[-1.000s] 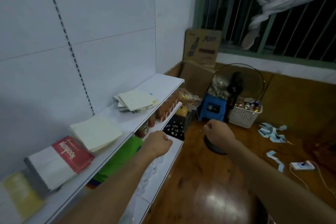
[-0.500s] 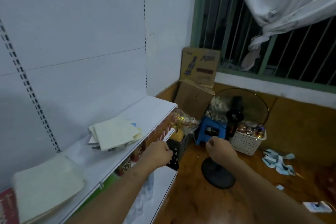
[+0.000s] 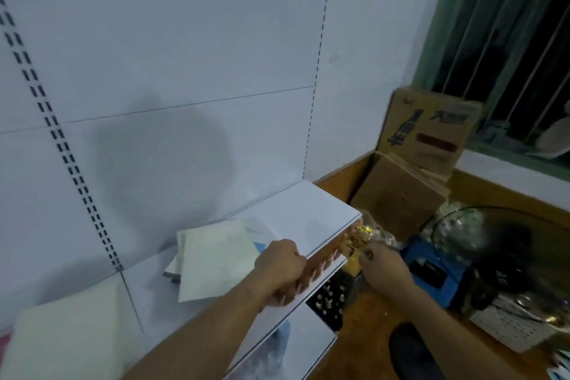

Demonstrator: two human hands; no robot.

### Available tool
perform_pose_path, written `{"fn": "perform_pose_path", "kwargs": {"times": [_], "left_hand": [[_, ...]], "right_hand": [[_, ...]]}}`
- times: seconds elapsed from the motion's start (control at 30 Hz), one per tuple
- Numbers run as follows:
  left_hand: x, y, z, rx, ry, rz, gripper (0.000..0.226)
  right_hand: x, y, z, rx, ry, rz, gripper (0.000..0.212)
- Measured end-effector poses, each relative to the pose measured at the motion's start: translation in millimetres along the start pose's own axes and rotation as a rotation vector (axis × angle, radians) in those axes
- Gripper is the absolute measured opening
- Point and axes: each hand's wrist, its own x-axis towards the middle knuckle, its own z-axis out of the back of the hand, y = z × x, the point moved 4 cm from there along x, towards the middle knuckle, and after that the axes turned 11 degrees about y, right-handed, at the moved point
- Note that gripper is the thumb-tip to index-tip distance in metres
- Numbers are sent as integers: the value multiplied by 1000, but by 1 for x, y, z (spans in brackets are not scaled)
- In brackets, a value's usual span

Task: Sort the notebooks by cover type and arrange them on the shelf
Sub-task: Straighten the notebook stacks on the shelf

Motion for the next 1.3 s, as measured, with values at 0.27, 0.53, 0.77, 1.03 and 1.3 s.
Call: {"fn": "perform_pose_path", "kwargs": {"times": [0.27, 0.53, 0.77, 1.03, 1.3], "left_hand": [[8, 90, 43, -61, -230, 379, 29], [-42, 170, 39, -201, -335, 763, 41], [-43, 168, 26, -308, -324, 692, 41], [-35, 169, 5, -972, -249, 579, 34], [-43, 169, -10, -1159, -363, 506, 44]], "right_hand": [[98, 105, -59, -16, 218, 367, 20], [117, 159, -141, -94, 404, 453, 42], [107, 167, -165, -142, 383, 331, 42], [103, 157, -172, 44, 385, 229, 53], [89, 156, -178, 31, 404, 272, 51]]}}
